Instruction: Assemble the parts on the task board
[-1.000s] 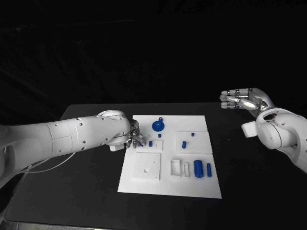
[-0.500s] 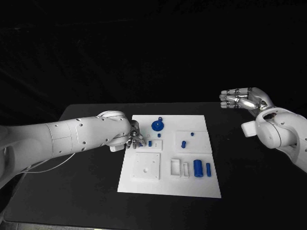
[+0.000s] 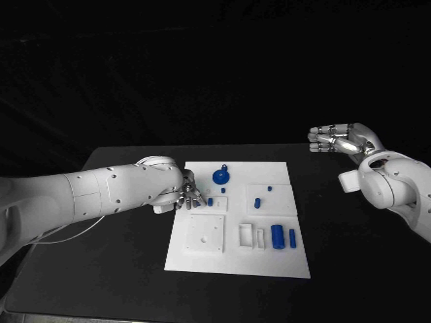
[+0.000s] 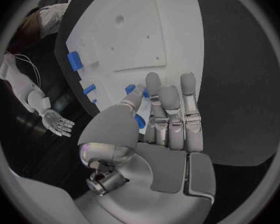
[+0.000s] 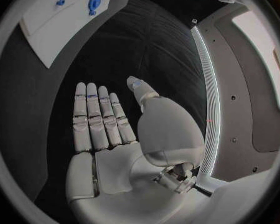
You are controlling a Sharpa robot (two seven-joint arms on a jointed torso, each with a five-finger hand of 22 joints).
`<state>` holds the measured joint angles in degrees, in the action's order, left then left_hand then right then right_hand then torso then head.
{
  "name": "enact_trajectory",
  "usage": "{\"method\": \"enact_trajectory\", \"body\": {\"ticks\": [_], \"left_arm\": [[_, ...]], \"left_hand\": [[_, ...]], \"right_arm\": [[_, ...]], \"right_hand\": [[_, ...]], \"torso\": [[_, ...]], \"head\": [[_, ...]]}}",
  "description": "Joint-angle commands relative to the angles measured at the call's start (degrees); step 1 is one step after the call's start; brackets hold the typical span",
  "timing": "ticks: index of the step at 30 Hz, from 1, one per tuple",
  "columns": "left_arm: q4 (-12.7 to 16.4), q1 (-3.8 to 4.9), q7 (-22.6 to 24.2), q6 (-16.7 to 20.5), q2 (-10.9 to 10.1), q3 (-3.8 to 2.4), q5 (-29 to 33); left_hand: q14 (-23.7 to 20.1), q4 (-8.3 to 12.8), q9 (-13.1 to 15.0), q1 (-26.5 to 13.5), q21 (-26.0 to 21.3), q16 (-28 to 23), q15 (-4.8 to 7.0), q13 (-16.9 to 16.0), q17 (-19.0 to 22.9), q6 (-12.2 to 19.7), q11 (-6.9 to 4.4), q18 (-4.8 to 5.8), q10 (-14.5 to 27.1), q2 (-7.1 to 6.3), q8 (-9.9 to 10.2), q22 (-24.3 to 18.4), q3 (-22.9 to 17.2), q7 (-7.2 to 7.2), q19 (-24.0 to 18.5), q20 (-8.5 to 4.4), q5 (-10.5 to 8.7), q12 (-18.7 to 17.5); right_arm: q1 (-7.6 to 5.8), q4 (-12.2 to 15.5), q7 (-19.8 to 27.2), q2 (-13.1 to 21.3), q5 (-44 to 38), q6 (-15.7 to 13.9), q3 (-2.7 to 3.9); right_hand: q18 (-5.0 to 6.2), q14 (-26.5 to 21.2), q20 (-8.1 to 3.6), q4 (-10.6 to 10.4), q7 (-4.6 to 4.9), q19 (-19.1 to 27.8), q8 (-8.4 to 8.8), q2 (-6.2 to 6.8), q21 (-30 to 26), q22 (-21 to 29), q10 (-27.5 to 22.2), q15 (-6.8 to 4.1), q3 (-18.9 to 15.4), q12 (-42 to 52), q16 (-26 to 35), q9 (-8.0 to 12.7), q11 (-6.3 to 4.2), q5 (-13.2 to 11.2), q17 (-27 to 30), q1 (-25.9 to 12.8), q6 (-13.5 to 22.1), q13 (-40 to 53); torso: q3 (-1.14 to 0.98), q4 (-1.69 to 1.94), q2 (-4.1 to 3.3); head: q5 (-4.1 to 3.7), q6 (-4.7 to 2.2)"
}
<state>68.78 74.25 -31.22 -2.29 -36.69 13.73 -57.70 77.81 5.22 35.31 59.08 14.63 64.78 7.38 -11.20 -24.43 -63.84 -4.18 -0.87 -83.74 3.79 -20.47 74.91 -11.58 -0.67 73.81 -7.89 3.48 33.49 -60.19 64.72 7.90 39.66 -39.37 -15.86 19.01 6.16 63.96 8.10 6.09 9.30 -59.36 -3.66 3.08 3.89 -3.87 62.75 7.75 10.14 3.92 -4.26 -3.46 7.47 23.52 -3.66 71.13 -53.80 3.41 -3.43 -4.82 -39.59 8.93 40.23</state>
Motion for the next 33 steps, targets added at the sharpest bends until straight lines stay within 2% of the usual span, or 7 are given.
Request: {"method": "enact_trajectory", "body": {"ticks": [1, 3, 8, 17, 23, 28, 33], "left_arm": [[0.12, -0.32, -0.6, -2.59, 0.22, 0.11, -0.2], [0.0, -0.32, -0.72, -2.72, 0.19, 0.11, -0.32], [-0.21, -0.31, -0.83, -2.47, 0.05, 0.1, -0.64], [-0.23, -0.31, -0.49, -1.01, -0.33, 0.09, -0.94], [0.17, -0.31, 0.54, 0.06, -1.08, 0.07, -0.8], [1.06, -0.26, 1.83, 0.9, -2.19, -0.05, 0.02], [2.33, -0.03, 3.83, 1.43, -3.62, -1.22, 2.27]], "left_hand": [[-0.39, -2.36, -0.01, -1.09, -0.37, -0.21, -0.16, 0.06, 0.11, -0.36, 0.13, 0.87, -2.96, -2.98, 0.39, 0.77, 1.71, -0.19, 0.34, -0.03, -0.4, -0.31], [-0.54, -6.29, -0.3, 0.12, -0.67, -0.3, -0.18, 0.06, 0.16, -0.5, 0.29, 0.87, -2.97, -5.71, 0.53, 0.8, 0.45, -0.04, 0.36, 0.0, -0.4, -0.56], [-0.79, -10.88, -0.23, 0.74, -1.18, -0.5, -0.31, 0.1, 0.26, -0.45, 0.3, 0.87, -2.97, -9.58, 0.35, 0.82, -1.91, 0.13, 0.29, 0.09, -0.61, -0.95], [-1.07, -13.25, -0.37, 1.25, -1.77, -0.75, -0.4, 0.15, 0.45, 0.08, 0.48, 0.87, -2.88, -11.11, 0.48, 0.79, -2.42, 0.43, 0.26, 0.18, -0.56, -1.64], [-1.94, -11.81, -3.7, 3.02, -2.39, -1.52, -0.91, 0.71, 0.98, 2.16, 1.07, 0.87, -2.23, -12.31, 2.68, 0.66, -1.93, 1.61, -0.23, 0.53, -0.56, -3.46], [-4.39, -7.31, -9.27, 5.93, -4.33, -3.29, -2.15, 2.09, 2.34, 4.96, 2.17, 0.87, 0.14, -10.69, 5.02, -0.07, -0.14, 3.27, -1.86, 1.59, -0.32, -7.7], [-6.64, -4.18, -14.77, 7.58, -6.92, -4.96, -3.55, 4.7, 4.27, 6.22, 3.58, 0.84, 4.86, -9.88, 6.57, -1.54, 1.43, 4.46, -3.34, 2.74, -0.33, -13.73]], "right_arm": [[0.03, 0.12, 0.39, 0.06, -0.36, 0.71, 0.03], [0.03, 0.13, 0.39, 0.08, -0.36, 0.66, 0.03], [0.05, 0.12, 0.41, 0.1, -0.36, 0.6, 0.03], [0.16, 0.1, 0.43, 0.13, -0.36, 0.61, 0.03], [0.3, 0.08, 0.42, 0.18, -0.36, 0.65, 0.03], [0.4, 0.04, 0.42, 0.2, -0.36, 0.64, 0.03], [0.47, -0.02, 0.42, 0.21, -0.36, 0.64, 0.03]], "right_hand": [[0.48, -0.47, -0.11, -0.43, -0.01, 0.32, 0.28, 0.01, 0.21, 0.08, -0.08, 0.1, -0.03, -0.19, 0.19, 0.08, 0.38, 0.38, 0.08, 0.0, 0.45, -0.07], [0.48, -0.47, -0.11, -0.43, -0.01, 0.32, 0.28, 0.01, 0.21, 0.08, -0.08, 0.1, -0.03, -0.19, 0.19, 0.08, 0.38, 0.38, 0.08, 0.0, 0.45, -0.07], [0.46, -0.6, -0.06, -0.44, 0.03, 0.45, 0.3, 0.01, 0.18, 0.09, -0.2, 0.15, -0.28, -0.18, 0.22, 0.1, 0.41, 0.39, 0.09, 0.07, 0.82, -0.07], [0.46, -0.6, -0.06, -0.44, 0.03, 0.45, 0.3, 0.01, 0.18, 0.09, -0.2, 0.15, -0.28, -0.18, 0.22, 0.1, 0.41, 0.39, 0.09, 0.07, 0.82, -0.07], [0.46, -0.6, -0.06, -0.44, 0.03, 0.45, 0.3, 0.01, 0.18, 0.09, -0.2, 0.15, -0.28, -0.18, 0.22, 0.1, 0.41, 0.39, 0.09, 0.07, 0.82, -0.07], [0.48, -0.65, -0.04, -0.39, 0.05, 0.49, 0.29, -0.03, 0.21, 0.08, -0.24, 0.17, -0.48, -0.18, 0.19, 0.09, 0.44, 0.39, 0.08, 0.18, 0.87, -0.07], [0.48, -0.65, -0.04, -0.39, 0.05, 0.49, 0.29, -0.03, 0.21, 0.08, -0.24, 0.17, -0.48, -0.18, 0.19, 0.09, 0.44, 0.39, 0.08, 0.18, 0.87, -0.07]], "torso": [[-0.01, -0.01, 0.01], [-0.01, -0.01, 0.01], [0.05, 0.0, 0.02], [0.06, -0.01, -0.02], [0.07, 0.0, -0.02], [0.04, 0.01, 0.03], [0.06, 0.02, 0.02]], "head": [[-0.01, 0.04], [-0.01, 0.04], [-0.11, -0.05], [-0.14, -0.09], [-0.28, -0.16], [-0.39, -0.25], [-0.53, -0.39]]}}
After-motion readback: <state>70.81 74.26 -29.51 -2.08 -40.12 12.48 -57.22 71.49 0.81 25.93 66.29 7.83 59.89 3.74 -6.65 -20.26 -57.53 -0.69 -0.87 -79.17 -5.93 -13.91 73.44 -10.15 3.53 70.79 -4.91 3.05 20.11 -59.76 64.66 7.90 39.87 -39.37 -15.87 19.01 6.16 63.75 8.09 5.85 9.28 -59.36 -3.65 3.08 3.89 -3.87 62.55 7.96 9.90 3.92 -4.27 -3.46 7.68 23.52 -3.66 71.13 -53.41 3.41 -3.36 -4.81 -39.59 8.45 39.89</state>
